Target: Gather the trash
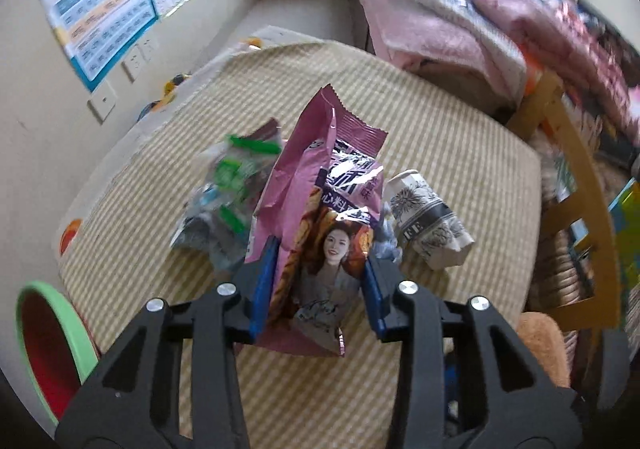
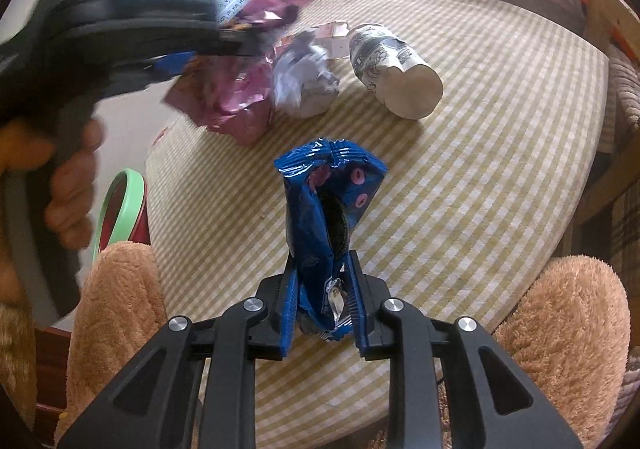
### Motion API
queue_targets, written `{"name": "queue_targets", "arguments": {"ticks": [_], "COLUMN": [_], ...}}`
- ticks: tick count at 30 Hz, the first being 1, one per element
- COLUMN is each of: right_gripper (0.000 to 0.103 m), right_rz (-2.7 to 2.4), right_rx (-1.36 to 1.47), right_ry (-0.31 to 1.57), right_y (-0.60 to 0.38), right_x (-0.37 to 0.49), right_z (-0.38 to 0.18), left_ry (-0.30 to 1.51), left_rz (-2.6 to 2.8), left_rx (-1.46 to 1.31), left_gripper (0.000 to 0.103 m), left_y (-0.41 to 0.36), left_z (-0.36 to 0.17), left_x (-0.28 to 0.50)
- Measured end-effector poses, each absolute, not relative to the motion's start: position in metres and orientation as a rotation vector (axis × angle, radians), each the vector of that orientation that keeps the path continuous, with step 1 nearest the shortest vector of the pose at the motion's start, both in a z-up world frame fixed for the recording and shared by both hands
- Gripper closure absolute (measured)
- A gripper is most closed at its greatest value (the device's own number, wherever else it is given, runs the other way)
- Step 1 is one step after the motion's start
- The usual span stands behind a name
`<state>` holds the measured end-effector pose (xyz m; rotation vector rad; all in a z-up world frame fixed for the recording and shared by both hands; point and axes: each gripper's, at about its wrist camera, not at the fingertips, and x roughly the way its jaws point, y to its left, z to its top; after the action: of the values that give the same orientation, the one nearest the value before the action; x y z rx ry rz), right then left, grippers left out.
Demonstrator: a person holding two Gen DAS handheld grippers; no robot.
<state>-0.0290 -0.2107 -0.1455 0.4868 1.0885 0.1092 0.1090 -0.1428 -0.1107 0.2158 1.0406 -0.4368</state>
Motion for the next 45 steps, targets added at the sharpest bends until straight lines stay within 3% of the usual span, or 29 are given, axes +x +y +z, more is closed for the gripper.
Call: {"name": "queue_targets", "arguments": {"ticks": [12, 24, 29, 32, 43, 44, 45], "right_gripper": [0.080, 0.079, 0.066, 0.043, 0.040, 0.041, 0.049], "right_rz": [0.076, 0.030, 0.029, 0.010, 0.004, 0.010, 0.012], "right_rx": [0.450, 0.350, 0.281, 0.277, 0.276, 0.274, 0.270], "right_ry": [1.094, 1.072, 1.107, 1.100, 1.118, 1.124, 1.128], "right_y": [-0.197, -0.175, -0.161, -0.162, -0.160, -0.159, -0.158], "right_x": [-0.023, -0.016, -0.010, -0.010, -0.013, -0.012, -0.013], "right_z": [-0.140, -0.125, -0.130, -0.126, -0.125, -0.127, -0.127], "left_ry": [1.047, 0.968, 0.960, 0.966, 0.970, 0.969, 0.969], "left_rz": [-0.280, -0.235, -0.237, -0.232, -0.228, -0.228, -0.227], "left_rx": [0.050, 0.045, 0.029, 0.013, -0.014, -0.014, -0.015], "left_gripper": [0.065, 0.065, 0.065, 0.065, 0.065, 0.065, 0.065], "left_y": [-0.050, -0.014, -0.004, 0.003, 0.015, 0.015, 0.015], "left_z": [-0.110, -0.098, -0.098, -0.100, -0.105, -0.105, -0.105], "left_x": [0.051, 0.041, 0.040, 0.039, 0.037, 0.037, 0.037]}}
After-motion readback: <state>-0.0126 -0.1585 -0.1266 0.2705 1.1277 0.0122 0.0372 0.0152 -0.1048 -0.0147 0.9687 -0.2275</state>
